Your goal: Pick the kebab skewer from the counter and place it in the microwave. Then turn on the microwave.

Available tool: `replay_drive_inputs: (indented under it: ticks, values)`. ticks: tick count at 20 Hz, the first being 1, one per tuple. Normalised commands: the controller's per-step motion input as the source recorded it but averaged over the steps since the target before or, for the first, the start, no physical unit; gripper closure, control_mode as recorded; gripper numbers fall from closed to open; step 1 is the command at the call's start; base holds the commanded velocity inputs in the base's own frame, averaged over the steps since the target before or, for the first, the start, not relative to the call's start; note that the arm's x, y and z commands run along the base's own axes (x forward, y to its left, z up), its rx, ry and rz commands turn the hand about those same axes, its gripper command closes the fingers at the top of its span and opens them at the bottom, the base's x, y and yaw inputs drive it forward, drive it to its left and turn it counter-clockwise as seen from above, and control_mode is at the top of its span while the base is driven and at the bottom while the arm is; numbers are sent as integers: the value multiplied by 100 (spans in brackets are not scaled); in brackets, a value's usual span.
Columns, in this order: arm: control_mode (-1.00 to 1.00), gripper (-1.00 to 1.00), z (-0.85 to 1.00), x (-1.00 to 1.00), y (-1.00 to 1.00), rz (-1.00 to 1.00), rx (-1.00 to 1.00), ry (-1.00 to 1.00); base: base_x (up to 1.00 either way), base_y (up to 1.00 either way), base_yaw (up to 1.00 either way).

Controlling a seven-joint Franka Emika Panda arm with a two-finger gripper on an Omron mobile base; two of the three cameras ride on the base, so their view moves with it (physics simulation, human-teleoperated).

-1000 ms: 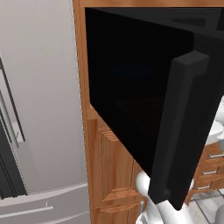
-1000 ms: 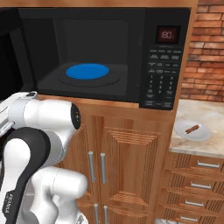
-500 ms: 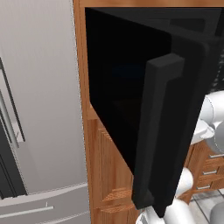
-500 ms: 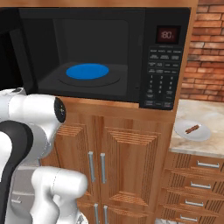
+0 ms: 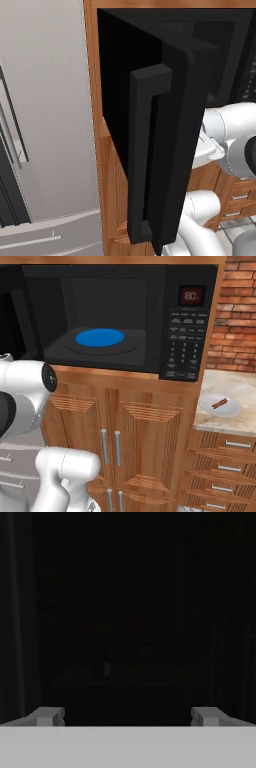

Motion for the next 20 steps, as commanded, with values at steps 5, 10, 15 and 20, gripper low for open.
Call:
replay_drive_inputs:
  ticks: [5,10,15,20]
  values:
    - [-100,-100,0,0,16,0,0,0,0,0,0]
    - [-100,-100,0,0,-15,0,0,-2,0,0,0]
    - [-100,-100,0,-1,-59,0,0,-9,0,0,0]
    - [-100,-100,0,-3,-55,-5,0,-2,0,0,0]
